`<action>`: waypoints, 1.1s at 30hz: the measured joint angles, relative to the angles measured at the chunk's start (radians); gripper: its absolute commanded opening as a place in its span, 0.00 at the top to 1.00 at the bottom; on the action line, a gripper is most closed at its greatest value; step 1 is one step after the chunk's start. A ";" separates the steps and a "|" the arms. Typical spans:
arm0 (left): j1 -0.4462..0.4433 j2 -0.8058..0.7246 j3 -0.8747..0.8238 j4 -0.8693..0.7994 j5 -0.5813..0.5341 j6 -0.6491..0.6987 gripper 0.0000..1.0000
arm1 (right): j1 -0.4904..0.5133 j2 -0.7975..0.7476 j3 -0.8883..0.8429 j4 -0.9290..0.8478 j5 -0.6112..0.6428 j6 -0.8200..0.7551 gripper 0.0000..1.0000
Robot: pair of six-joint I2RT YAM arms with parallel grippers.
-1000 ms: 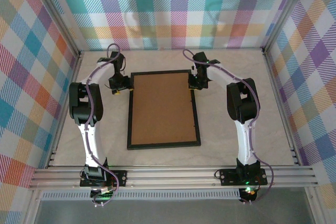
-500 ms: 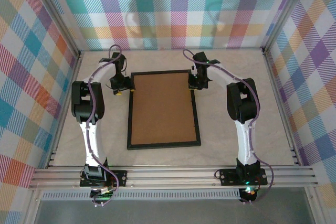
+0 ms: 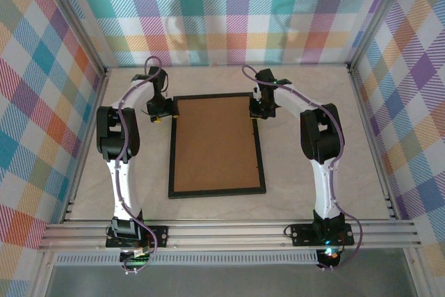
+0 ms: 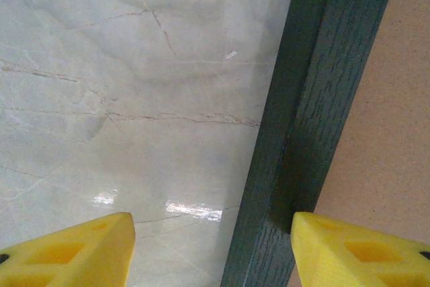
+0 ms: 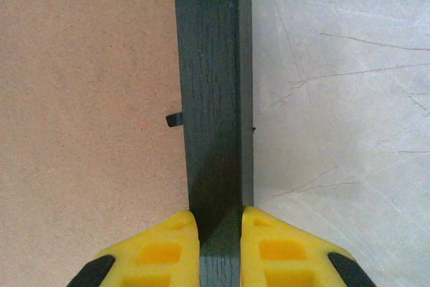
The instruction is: Put the photo into the frame
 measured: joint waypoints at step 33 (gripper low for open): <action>-0.067 -0.005 -0.088 0.130 -0.004 -0.119 0.38 | 0.004 0.026 0.043 -0.040 0.001 0.016 0.85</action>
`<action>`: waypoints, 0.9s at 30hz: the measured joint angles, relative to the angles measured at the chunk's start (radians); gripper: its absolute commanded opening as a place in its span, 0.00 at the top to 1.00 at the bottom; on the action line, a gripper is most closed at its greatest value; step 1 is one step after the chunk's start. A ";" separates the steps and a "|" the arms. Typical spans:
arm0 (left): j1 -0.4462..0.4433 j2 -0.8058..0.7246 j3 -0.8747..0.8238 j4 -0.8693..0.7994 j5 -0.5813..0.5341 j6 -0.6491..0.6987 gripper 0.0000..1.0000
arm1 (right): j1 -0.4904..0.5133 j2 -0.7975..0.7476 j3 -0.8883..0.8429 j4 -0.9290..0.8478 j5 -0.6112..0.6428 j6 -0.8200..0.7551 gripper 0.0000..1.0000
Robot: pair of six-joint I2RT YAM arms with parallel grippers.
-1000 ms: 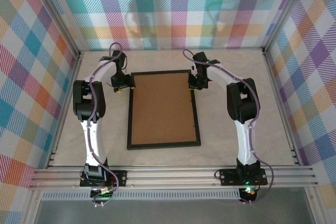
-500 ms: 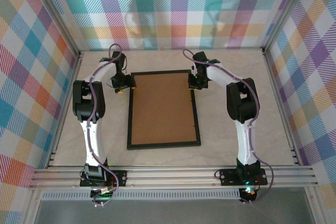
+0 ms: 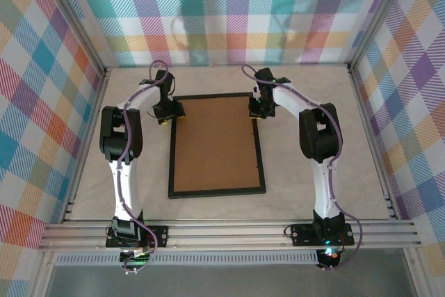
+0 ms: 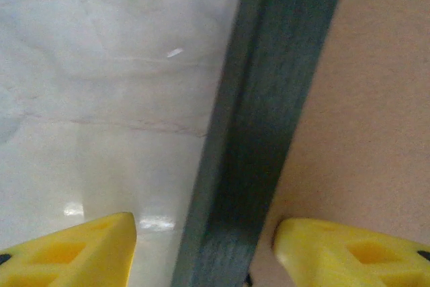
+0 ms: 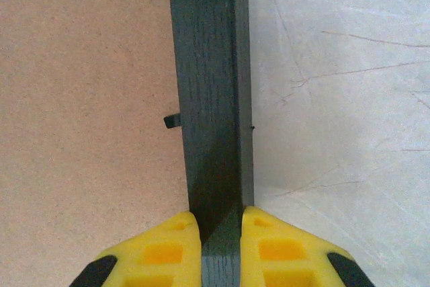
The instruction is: Put the photo into the frame
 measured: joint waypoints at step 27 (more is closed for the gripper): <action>-0.007 -0.026 0.024 -0.098 -0.046 0.057 0.36 | 0.016 0.002 0.001 0.019 0.005 0.000 0.86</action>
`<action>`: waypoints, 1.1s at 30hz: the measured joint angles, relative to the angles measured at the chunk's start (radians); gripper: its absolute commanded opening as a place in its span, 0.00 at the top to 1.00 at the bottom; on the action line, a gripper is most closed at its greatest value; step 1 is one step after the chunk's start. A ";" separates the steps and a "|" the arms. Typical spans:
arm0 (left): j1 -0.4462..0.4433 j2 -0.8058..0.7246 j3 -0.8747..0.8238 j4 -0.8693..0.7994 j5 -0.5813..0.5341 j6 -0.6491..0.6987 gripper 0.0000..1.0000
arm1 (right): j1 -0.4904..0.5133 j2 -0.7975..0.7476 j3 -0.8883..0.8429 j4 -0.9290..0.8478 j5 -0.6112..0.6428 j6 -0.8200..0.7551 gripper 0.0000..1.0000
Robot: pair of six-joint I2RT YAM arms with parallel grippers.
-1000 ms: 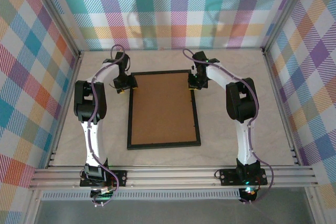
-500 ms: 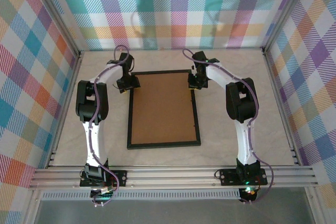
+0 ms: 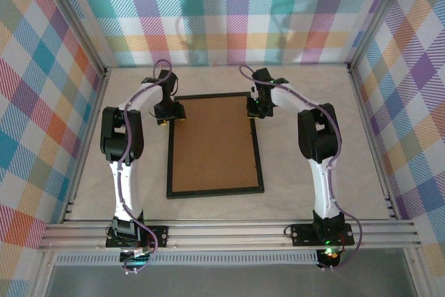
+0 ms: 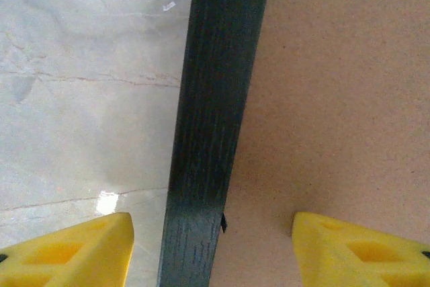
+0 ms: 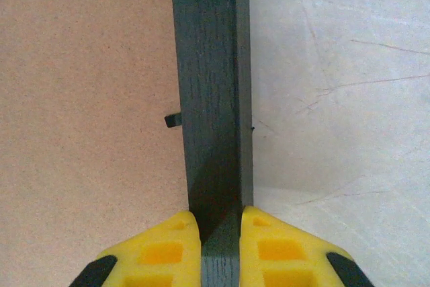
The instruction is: Put the photo into the frame
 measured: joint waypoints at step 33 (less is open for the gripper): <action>0.086 -0.033 -0.028 -0.012 -0.007 0.040 0.36 | 0.005 0.001 0.000 0.005 0.000 0.000 0.85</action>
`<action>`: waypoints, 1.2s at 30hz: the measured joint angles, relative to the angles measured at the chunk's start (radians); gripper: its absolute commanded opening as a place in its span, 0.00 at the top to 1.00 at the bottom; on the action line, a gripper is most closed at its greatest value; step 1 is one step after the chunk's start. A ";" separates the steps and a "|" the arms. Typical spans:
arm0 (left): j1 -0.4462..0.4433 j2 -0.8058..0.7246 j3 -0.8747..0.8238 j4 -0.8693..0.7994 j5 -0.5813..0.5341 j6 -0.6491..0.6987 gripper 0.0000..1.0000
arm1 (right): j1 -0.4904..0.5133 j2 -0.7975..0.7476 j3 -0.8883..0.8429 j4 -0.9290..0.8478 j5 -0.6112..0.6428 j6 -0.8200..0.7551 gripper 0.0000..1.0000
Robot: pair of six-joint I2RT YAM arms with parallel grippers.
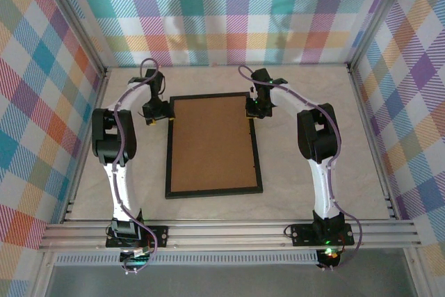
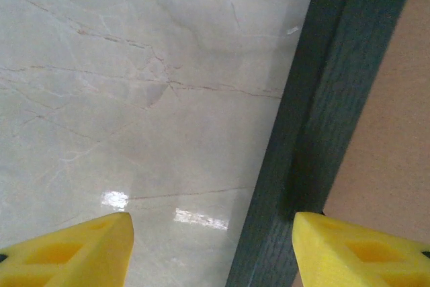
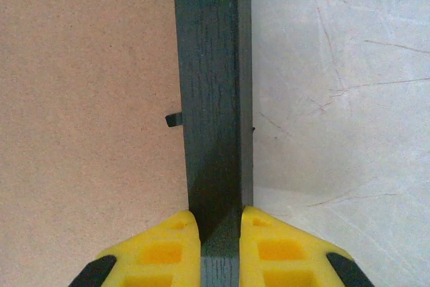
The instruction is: Put the photo into the frame
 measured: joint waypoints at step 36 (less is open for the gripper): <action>0.002 0.039 0.030 0.016 0.061 -0.002 0.38 | 0.000 0.000 0.000 0.000 -0.003 0.000 0.85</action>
